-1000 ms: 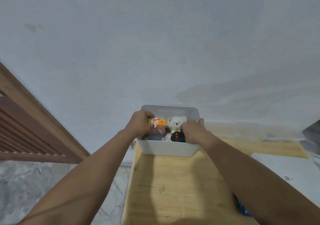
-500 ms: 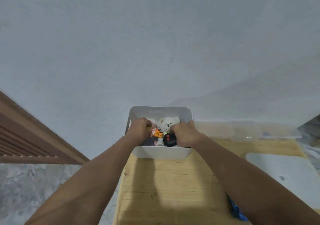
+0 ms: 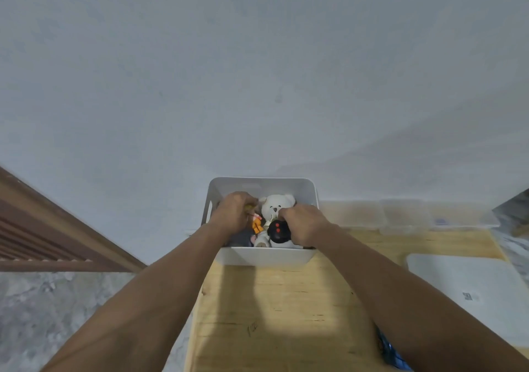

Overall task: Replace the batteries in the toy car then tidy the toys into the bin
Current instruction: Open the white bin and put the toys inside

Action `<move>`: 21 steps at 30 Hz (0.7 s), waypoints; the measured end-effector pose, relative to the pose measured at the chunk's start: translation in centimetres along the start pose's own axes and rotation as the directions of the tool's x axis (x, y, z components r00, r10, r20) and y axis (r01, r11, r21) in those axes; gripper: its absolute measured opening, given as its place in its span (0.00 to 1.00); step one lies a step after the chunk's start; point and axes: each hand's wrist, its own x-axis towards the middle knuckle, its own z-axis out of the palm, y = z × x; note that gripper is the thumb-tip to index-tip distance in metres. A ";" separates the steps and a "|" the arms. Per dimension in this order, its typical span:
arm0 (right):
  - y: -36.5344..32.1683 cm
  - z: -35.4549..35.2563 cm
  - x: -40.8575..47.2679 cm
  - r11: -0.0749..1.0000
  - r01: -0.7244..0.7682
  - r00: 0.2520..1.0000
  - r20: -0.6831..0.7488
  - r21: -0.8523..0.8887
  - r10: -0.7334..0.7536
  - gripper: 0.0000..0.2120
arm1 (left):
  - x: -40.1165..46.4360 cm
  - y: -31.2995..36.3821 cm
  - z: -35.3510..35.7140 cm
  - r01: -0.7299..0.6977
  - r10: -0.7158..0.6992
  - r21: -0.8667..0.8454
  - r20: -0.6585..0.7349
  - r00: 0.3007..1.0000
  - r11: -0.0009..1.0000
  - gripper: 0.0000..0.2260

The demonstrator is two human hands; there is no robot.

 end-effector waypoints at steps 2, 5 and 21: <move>-0.1 -0.1 -0.1 1.000 -0.003 1.000 0.005 0.010 0.002 0.21 | 0.5 0.2 0.1 -0.035 0.035 0.018 0.028 0.999 0.999 0.13; -0.1 -0.1 -0.1 1.000 -0.010 1.000 0.013 0.017 0.010 0.20 | 0.8 0.4 0.6 -0.090 0.083 0.075 0.084 0.993 0.993 0.14; 0.1 1.0 0.3 1.000 0.012 0.998 -0.064 -0.017 -0.013 0.18 | 1.9 -0.5 1.6 -0.014 0.013 0.133 0.009 1.000 0.991 0.20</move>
